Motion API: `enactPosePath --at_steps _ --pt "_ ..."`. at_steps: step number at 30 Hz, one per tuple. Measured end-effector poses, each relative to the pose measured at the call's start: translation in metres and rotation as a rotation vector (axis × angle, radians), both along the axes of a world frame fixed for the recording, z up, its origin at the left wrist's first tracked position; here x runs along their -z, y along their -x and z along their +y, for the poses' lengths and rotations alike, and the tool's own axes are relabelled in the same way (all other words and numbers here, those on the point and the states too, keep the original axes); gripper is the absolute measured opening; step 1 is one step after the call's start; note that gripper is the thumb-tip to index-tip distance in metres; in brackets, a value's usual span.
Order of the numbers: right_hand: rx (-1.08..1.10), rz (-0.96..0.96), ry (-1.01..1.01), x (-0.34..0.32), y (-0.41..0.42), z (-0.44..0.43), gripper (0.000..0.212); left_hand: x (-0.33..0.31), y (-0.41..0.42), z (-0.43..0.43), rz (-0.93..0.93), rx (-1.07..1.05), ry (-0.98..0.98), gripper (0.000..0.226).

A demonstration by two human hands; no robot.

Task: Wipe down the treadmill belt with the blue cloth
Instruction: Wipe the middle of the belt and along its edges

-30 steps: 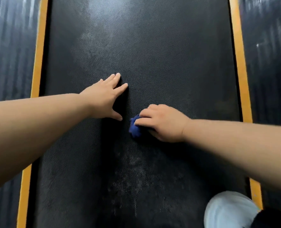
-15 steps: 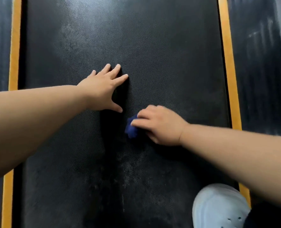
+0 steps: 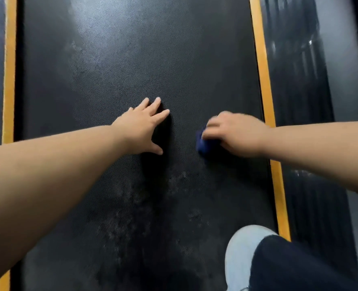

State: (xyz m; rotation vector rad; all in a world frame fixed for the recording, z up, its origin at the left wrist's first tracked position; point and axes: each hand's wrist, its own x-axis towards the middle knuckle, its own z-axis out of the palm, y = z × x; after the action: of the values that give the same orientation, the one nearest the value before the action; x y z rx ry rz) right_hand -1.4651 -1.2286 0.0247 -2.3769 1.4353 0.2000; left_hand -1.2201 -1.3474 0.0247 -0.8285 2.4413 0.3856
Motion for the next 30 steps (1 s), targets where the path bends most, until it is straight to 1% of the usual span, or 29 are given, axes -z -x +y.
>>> enactPosePath --at_steps 1,2,3,6,9,10,11,12,13,14,16,17,18,19,21,23,25,26,28,30 --pt "0.255 -0.025 0.056 0.004 0.011 -0.005 0.033 0.002 0.002 0.004 -0.010 -0.001 0.004 0.115" --pt "0.440 -0.035 0.078 0.007 0.017 -0.009 0.035 0.002 0.004 0.006 -0.013 -0.003 0.008 0.114" --pt "0.504 -0.027 0.088 0.008 0.017 -0.009 0.036 0.002 0.006 0.007 -0.013 -0.004 0.009 0.114" --pt "0.438 -0.068 0.047 0.010 -0.015 0.024 0.033 -0.002 0.011 0.007 -0.021 0.014 -0.003 0.113" --pt "0.330 -0.224 0.030 0.015 -0.040 0.077 0.038 -0.008 0.023 0.004 -0.037 0.070 0.018 0.113" --pt "0.261 -0.244 0.038 0.017 -0.037 0.077 0.038 -0.010 0.028 0.003 -0.041 0.094 0.031 0.113" --pt "0.177 -0.231 0.062 0.020 -0.028 0.067 0.036 -0.012 0.033 0.000 -0.046 0.115 0.039 0.114" --pt "0.138 -0.186 0.082 0.021 -0.017 0.053 0.034 -0.014 0.040 -0.002 -0.051 0.130 0.038 0.113" --pt "0.197 -0.140 0.119 0.022 -0.005 0.037 0.034 -0.014 0.047 -0.004 -0.057 0.137 0.031 0.113" --pt "0.349 -0.110 0.167 0.023 0.008 0.019 0.037 -0.015 0.052 -0.006 -0.061 0.134 0.026 0.112" --pt "0.747 -0.078 0.217 0.026 0.026 -0.002 0.040 -0.013 0.063 -0.008 -0.060 0.119 0.025 0.111" --pt "0.820 -0.074 0.216 0.025 0.022 -0.002 0.038 -0.011 0.067 -0.008 -0.059 0.109 0.023 0.111" --pt "0.791 -0.061 0.201 0.024 0.014 0.005 0.036 -0.010 0.071 -0.007 -0.056 0.096 0.016 0.111" --pt "0.692 -0.066 0.182 0.023 0.002 0.017 0.035 -0.008 0.074 -0.005 -0.050 0.083 0.008 0.111" --pt "0.452 -0.178 0.139 0.021 -0.023 0.053 0.034 -0.008 0.077 -0.003 -0.033 0.060 -0.005 0.113" --pt "0.303 -0.238 0.120 0.023 -0.027 0.074 0.037 -0.007 0.078 0.001 -0.017 0.053 -0.011 0.113" --pt "0.224 -0.170 0.176 0.025 -0.009 0.059 0.032 -0.004 0.079 0.007 -0.014 0.064 -0.018 0.113" --pt "0.239 -0.098 0.218 0.026 0.001 0.046 0.029 -0.001 0.080 0.010 -0.019 0.066 -0.022 0.113" --pt "0.422 -0.005 0.307 0.022 0.026 0.013 0.027 0.003 0.080 0.019 -0.030 0.057 -0.013 0.113" --pt "0.610 0.017 0.271 0.013 0.044 -0.004 0.029 0.007 0.082 0.027 -0.027 0.042 0.005 0.115"
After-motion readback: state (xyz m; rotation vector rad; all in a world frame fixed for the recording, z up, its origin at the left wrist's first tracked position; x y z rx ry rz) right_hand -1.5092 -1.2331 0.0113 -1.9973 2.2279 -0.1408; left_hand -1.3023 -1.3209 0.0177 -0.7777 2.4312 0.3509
